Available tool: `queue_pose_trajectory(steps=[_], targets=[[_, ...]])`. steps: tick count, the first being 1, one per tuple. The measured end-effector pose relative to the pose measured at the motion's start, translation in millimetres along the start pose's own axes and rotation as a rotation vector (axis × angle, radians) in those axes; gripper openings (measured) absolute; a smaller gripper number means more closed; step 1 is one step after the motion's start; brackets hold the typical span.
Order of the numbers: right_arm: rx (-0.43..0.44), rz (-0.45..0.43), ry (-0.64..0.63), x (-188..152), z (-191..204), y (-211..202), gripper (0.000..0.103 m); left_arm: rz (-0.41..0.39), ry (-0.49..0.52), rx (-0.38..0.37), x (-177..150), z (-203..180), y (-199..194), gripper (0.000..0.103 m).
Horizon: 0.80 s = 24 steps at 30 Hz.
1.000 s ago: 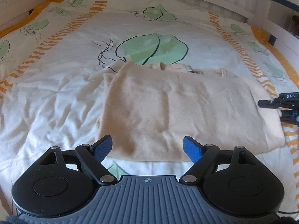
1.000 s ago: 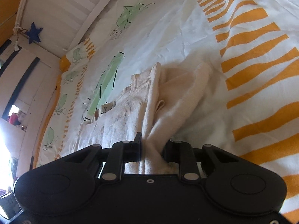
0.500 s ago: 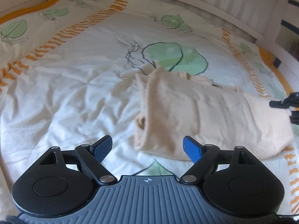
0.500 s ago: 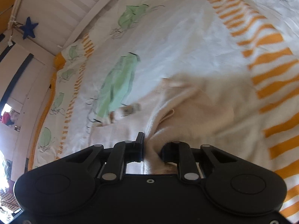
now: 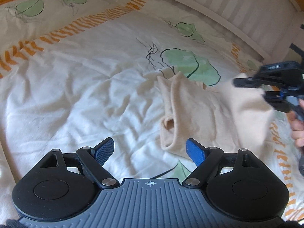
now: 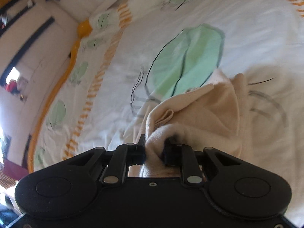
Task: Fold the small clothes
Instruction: 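Fold the held sweater edge over the body and open the right gripper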
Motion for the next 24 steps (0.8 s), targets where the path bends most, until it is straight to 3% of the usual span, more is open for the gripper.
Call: queue_pose_trajectory(steps=[7, 8, 10, 12, 13, 15, 20, 24], targets=[[-0.148, 0.092, -0.109, -13, 32, 58, 0.029, 0.019, -0.033, -0.025, -2, 11, 3, 0.082], [-0.157, 0.097, -0.127, -14, 36, 62, 0.032, 0.021, -0.033, -0.026, -2, 12, 4, 0.082], [-0.119, 0.121, -0.177, -16, 43, 66, 0.054, 0.031, -0.029, -0.03, -1, 11, 7, 0.082], [0.01, 0.127, -0.203, -18, 49, 60, 0.067, 0.038, -0.019, -0.032, -1, 9, 7, 0.082], [0.075, 0.116, -0.208, -18, 51, 52, 0.067, 0.038, -0.011, -0.031, -1, 8, 6, 0.082], [0.124, 0.079, -0.219, -16, 53, 34, 0.067, 0.036, 0.005, -0.026, 2, 6, 4, 0.082], [0.113, -0.025, -0.205, -16, 32, -14, 0.067, 0.014, 0.065, -0.015, 19, -7, -6, 0.082], [-0.027, -0.064, -0.233, -30, 13, -27, 0.068, -0.033, 0.125, -0.002, 48, -29, -11, 0.082]])
Point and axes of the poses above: each gripper's, at about its wrist camera, not at the fingertips, and y roughly the way its jaws point, z to its left, x to its top, the point moved 3 cm from there along y, roughly the way its jaws point, and after that the axes turned 15 degrees about z, right-handed, at the moved point
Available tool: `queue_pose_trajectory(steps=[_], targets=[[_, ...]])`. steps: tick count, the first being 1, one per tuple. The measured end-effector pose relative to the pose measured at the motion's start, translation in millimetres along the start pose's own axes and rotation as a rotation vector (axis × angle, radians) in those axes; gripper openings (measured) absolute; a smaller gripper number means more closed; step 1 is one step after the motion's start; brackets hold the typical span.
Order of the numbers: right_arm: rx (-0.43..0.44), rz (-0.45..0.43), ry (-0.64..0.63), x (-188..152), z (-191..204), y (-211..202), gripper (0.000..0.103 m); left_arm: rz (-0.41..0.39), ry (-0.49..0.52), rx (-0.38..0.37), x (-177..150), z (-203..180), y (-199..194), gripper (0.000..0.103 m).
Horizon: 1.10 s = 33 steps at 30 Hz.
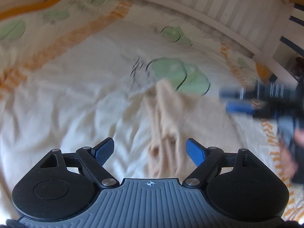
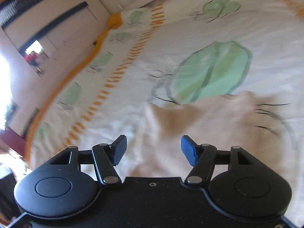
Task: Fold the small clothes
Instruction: 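Fold the held sweater edge over the body and open the right gripper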
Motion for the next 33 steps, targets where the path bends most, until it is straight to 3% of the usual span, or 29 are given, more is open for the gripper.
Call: queue_pose_trajectory(steps=[5, 11, 14, 17, 19, 21, 24, 29, 33], targets=[[-0.08, -0.007, -0.055, -36, -5, -2, 0.068, 0.007, 0.08, -0.021, 34, -31, 15, 0.082], [-0.101, 0.03, -0.081, -71, -4, 11, 0.068, 0.065, 0.101, -0.031, 52, -53, 62, 0.082], [-0.101, 0.064, -0.087, -87, -9, 17, 0.068, 0.116, 0.107, 0.025, 57, -51, 87, 0.082], [-0.09, 0.085, -0.097, -99, -13, 17, 0.067, 0.217, 0.099, 0.123, 57, -39, 116, 0.082], [-0.078, 0.085, -0.105, -102, -15, 13, 0.067, 0.265, 0.077, 0.112, 54, -28, 129, 0.084], [-0.066, 0.067, -0.102, -102, -17, 4, 0.067, 0.263, 0.024, 0.071, 53, -19, 124, 0.084], [-0.065, 0.024, -0.099, -105, -19, -10, 0.068, 0.214, 0.017, 0.073, 47, -17, 99, 0.081], [-0.157, -0.066, -0.13, -122, -19, -34, 0.075, 0.086, 0.076, 0.058, 28, -22, 44, 0.083], [-0.217, -0.112, -0.152, -132, -19, -43, 0.075, 0.081, 0.079, 0.029, 7, -17, 21, 0.083]])
Point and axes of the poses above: each gripper's, at about its wrist camera, not at the fingertips, and y roughly the way its jaws point, z to its left, x to its top, the point moved 3 cm from there along y, roughly the way its jaws point, and after that the axes turned 15 degrees about z, right-handed, at the moved point
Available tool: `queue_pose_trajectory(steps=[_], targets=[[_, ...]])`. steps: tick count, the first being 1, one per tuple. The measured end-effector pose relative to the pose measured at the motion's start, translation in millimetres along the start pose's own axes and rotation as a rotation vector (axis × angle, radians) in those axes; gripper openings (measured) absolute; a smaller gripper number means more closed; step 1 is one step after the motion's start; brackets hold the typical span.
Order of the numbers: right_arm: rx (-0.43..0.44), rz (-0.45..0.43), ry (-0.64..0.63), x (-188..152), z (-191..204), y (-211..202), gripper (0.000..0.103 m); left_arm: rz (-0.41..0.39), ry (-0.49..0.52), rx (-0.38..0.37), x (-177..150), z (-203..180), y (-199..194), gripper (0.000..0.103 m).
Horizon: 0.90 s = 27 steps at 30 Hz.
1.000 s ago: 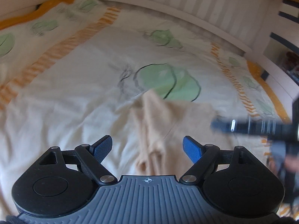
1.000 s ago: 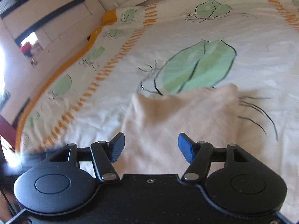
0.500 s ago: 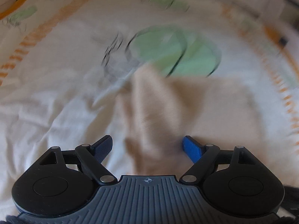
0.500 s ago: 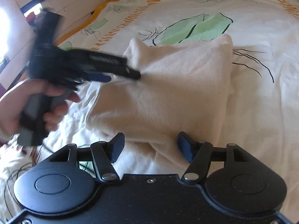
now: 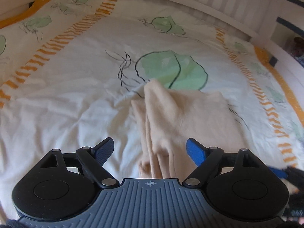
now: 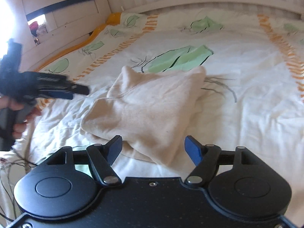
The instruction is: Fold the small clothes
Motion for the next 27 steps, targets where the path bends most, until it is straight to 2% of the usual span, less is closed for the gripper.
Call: queue_pose_trajectory(steps=[5, 7, 12, 21, 22, 24, 25, 26, 27], targets=[[-0.055, 0.002, -0.04, -4, 3, 4, 0.079, 0.019, 0.013, -0.057, -23, -8, 0, 0.083], [-0.052, 0.008, -0.043, -6, 5, 6, 0.079, 0.017, 0.056, -0.077, -27, -19, 4, 0.083], [-0.045, 0.013, -0.049, -7, 10, 9, 0.079, 0.007, 0.175, -0.065, -29, -43, 18, 0.083], [-0.022, 0.013, -0.008, -7, 9, 8, 0.08, 0.0, 0.19, -0.152, -37, -52, 31, 0.082], [-0.02, 0.012, -0.004, -7, 9, 8, 0.08, -0.003, 0.191, -0.152, -38, -51, 32, 0.08], [-0.021, 0.012, -0.003, -8, 10, 8, 0.08, -0.021, 0.182, -0.132, -39, -50, 31, 0.069], [-0.022, 0.011, -0.004, -9, 10, 8, 0.08, -0.026, 0.175, -0.122, -39, -49, 31, 0.06], [-0.023, 0.008, -0.003, -10, 10, 7, 0.08, -0.018, 0.163, -0.131, -37, -46, 33, 0.054], [-0.024, 0.007, 0.0, -11, 10, 7, 0.08, 0.003, 0.14, -0.158, -36, -43, 35, 0.052]])
Point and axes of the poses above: each gripper's, at about its wrist camera, not at the fingertips, and y roughly the way its jaws point, z to its left, x to its top, the point moved 3 cm from there along y, roughly the way its jaws point, and after that the axes turned 15 degrees about z, right-handed, at the moved point
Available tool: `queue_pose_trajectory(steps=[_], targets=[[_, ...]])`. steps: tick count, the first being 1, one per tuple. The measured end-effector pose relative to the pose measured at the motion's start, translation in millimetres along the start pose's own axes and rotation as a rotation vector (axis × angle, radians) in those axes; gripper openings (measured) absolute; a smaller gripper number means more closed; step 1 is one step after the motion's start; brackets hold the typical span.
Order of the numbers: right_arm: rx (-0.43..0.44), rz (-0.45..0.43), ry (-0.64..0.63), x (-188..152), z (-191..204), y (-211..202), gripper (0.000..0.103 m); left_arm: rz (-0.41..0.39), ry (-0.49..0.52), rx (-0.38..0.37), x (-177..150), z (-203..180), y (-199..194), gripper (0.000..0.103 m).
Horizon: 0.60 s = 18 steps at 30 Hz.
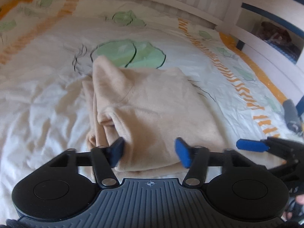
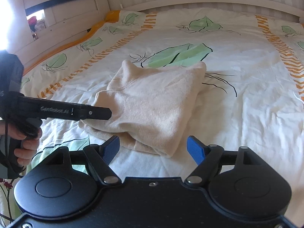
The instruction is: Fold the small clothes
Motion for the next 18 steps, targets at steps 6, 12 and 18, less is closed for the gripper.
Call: queue_pose_trajectory(steps=[6, 12, 18], targets=[[-0.025, -0.005, 0.0, -4, 0, 0, 0.08, 0.011, -0.154, -0.024, 7, 28, -9, 0.004], [-0.054, 0.001, -0.015, -2, 5, 9, 0.08, 0.004, -0.18, -0.069, 8, 42, -30, 0.004], [-0.12, 0.026, -0.055, 5, 10, 23, 0.081, -0.018, -0.183, -0.088, 8, 40, -35, 0.004]])
Point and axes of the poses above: each gripper's, at about its wrist camera, not at the fingertips, and y roughly the way its jaws point, z to its left, x to its top, the point moved 3 cm from there along y, roughly the way its jaws point, and after that the axes turned 15 degrees about z, right-handed, at the moved point
